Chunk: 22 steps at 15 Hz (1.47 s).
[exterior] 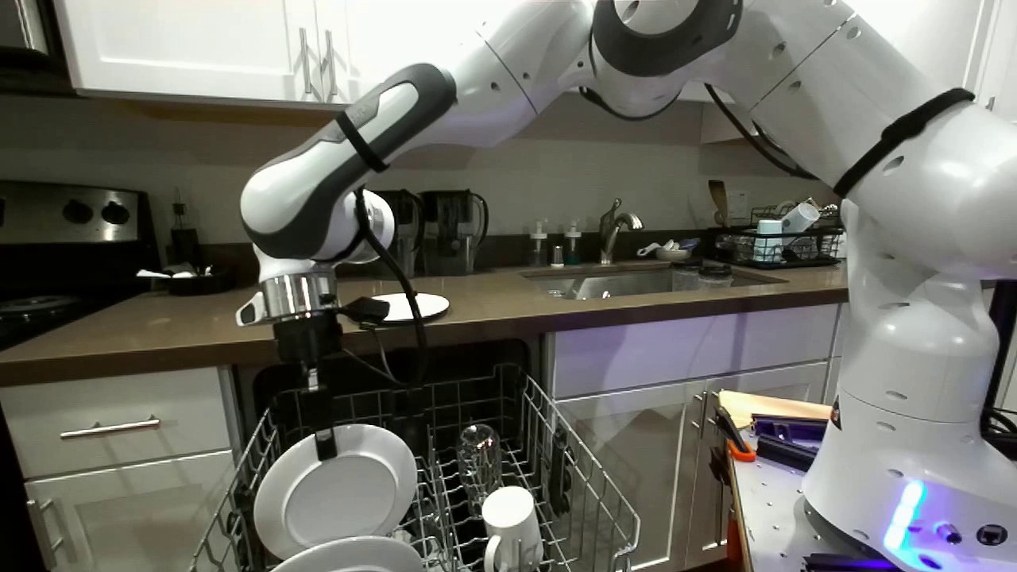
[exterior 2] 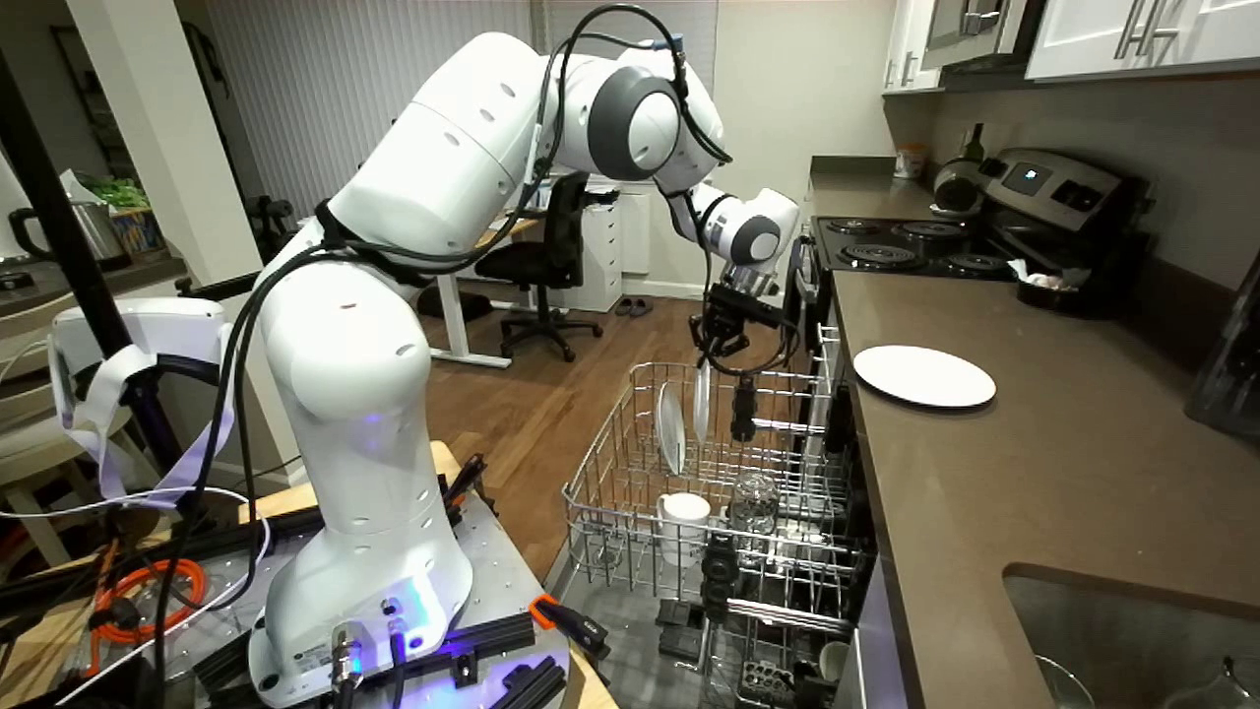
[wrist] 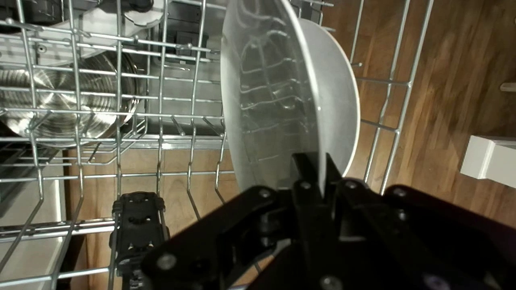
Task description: Pick up the white plate from the dishwasher and move it to the left.
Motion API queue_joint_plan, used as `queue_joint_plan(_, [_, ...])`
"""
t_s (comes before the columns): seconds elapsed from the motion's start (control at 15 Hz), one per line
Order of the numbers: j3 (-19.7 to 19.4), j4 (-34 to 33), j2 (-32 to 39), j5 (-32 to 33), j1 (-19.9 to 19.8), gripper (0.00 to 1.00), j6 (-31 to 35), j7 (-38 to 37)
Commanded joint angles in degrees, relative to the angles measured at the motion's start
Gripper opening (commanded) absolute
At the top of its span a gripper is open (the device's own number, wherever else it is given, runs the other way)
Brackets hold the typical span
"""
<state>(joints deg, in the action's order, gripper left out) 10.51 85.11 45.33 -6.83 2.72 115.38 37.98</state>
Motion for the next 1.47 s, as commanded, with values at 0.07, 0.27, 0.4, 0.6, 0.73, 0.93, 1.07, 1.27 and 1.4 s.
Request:
queue_joint_plan(0.07, [-0.75, 3.10, -2.87, 2.43, 2.90, 0.02, 2.99, -10.80])
queue_joint_plan(0.27, [-1.36, 3.13, -3.09, 5.19, 5.35, 0.02, 3.60, -17.77])
queue_joint_plan(0.4, [-1.78, 3.30, -3.42, 6.39, 6.61, 0.02, 2.79, -21.77])
queue_joint_plan(0.6, [-2.27, 4.00, -3.90, 7.30, 7.82, 0.02, 2.36, -26.01])
queue_joint_plan(0.73, [-2.56, 4.53, -4.12, 7.59, 8.03, 0.02, 2.14, -27.70])
queue_joint_plan(0.93, [-3.15, 5.95, -4.95, 7.93, 8.01, 0.02, 2.26, -29.51])
queue_joint_plan(1.07, [-3.88, 6.65, -4.74, 8.88, 8.03, 0.02, 3.32, -29.71])
queue_joint_plan(1.27, [-4.68, 6.72, -3.87, 11.06, 8.22, 0.02, 3.76, -28.79])
queue_joint_plan(1.4, [-3.02, 4.61, -1.86, 8.47, 7.21, 0.07, 2.42, -27.84])
